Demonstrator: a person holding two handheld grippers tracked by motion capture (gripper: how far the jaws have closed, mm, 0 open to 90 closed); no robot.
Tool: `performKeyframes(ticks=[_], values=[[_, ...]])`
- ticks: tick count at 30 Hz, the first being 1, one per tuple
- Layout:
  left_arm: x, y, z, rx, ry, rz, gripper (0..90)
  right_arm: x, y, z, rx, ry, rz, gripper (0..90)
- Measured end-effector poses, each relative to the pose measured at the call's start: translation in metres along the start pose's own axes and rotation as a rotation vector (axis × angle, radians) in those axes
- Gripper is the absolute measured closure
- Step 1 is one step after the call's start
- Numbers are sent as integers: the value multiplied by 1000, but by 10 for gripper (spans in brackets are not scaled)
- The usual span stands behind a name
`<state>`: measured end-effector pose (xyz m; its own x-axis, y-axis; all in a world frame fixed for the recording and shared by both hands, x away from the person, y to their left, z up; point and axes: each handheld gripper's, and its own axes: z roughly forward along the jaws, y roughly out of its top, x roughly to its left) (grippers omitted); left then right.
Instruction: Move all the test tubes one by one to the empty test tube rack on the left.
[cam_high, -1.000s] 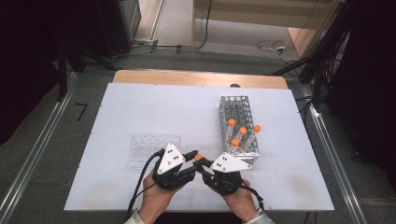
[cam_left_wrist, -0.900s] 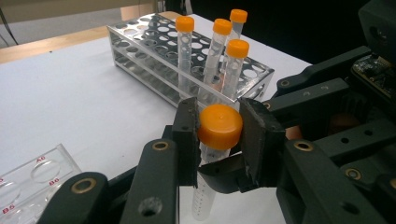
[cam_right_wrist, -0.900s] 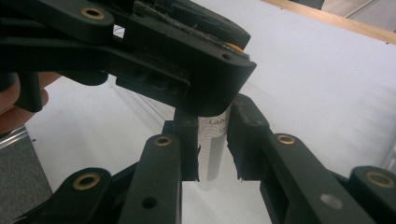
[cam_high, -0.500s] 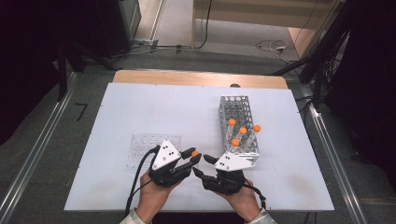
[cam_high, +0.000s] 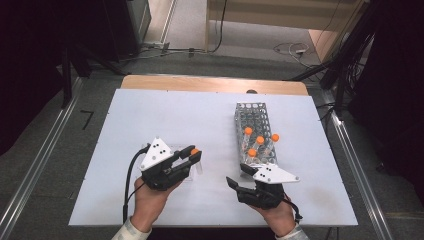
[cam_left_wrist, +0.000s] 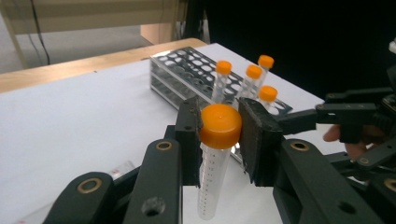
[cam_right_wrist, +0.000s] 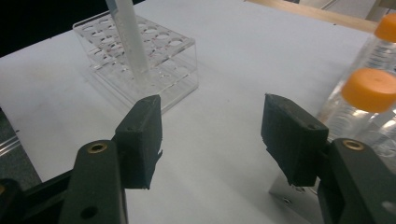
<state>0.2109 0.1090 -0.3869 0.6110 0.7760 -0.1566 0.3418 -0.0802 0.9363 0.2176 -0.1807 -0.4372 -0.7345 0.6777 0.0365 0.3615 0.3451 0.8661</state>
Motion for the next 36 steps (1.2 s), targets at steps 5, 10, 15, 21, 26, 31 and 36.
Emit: performKeyframes(ticks=[5, 10, 15, 21, 26, 31, 36], values=[[14, 7, -13, -23, 38, -19, 701, -8, -2, -7, -6, -19, 16, 369], [29, 10, -24, -42, 78, -41, 701, -13, -4, -11, -5, -33, 24, 369], [50, 10, -41, -60, 140, -70, 701, -17, -6, -13, -7, -47, 34, 369], [76, 7, -56, -71, 261, -78, 701, -21, -6, -15, -11, -58, 40, 371], [91, 3, -60, -63, 322, -89, 701, -21, -6, -14, -8, -60, 39, 371], [97, -2, -57, -48, 344, -87, 701, -21, -7, -13, -6, -59, 42, 371], [98, -4, -51, -35, 366, -71, 700, -22, -7, -14, -6, -61, 46, 371]])
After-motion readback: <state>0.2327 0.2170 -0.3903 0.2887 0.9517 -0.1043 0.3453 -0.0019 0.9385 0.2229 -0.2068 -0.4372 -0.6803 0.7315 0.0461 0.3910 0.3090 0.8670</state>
